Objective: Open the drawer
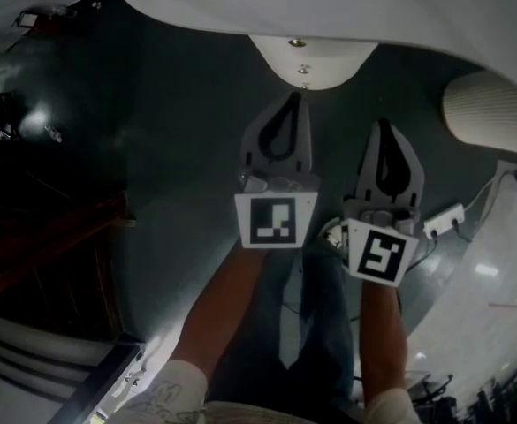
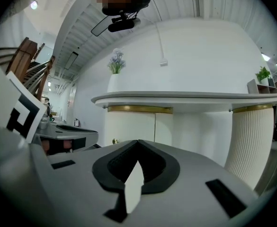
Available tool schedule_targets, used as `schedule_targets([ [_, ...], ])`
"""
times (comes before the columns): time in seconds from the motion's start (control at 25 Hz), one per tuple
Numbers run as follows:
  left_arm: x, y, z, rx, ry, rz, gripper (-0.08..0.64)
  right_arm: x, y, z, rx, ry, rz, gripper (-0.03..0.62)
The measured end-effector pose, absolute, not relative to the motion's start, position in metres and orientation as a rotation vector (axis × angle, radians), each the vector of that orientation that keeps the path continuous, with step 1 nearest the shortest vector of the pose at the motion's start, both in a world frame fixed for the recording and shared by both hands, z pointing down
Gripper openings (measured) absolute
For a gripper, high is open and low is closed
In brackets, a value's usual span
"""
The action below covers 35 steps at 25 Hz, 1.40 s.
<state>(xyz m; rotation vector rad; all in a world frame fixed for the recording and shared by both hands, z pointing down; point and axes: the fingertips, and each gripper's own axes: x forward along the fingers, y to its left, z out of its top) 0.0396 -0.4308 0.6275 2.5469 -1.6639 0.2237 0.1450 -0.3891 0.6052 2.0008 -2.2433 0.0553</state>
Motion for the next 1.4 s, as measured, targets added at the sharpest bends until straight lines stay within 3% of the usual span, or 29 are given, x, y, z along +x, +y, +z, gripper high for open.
schedule_targets([
  [0.36, 0.04, -0.459, 0.645, 2.56, -1.7, 0.302, 0.007, 0.146, -0.401, 0.614, 2.029, -2.228, 0.092, 0.005],
  [0.56, 0.04, -0.48, 0.666, 2.501, -1.695, 0.303, 0.098, 0.148, -0.408, 0.619, 2.031, -2.222, 0.116, 0.005],
  [0.76, 0.045, -0.506, 0.685, 2.491, -1.687, 0.373, 0.138, 0.15, -0.409, 0.625, 2.016, -2.219, 0.129, 0.005],
  [1.4, 0.049, -0.531, 0.68, 2.492, -1.76, 0.341, 0.106, 0.162, -0.411, 0.632, 2.016, -2.194, 0.144, 0.005],
])
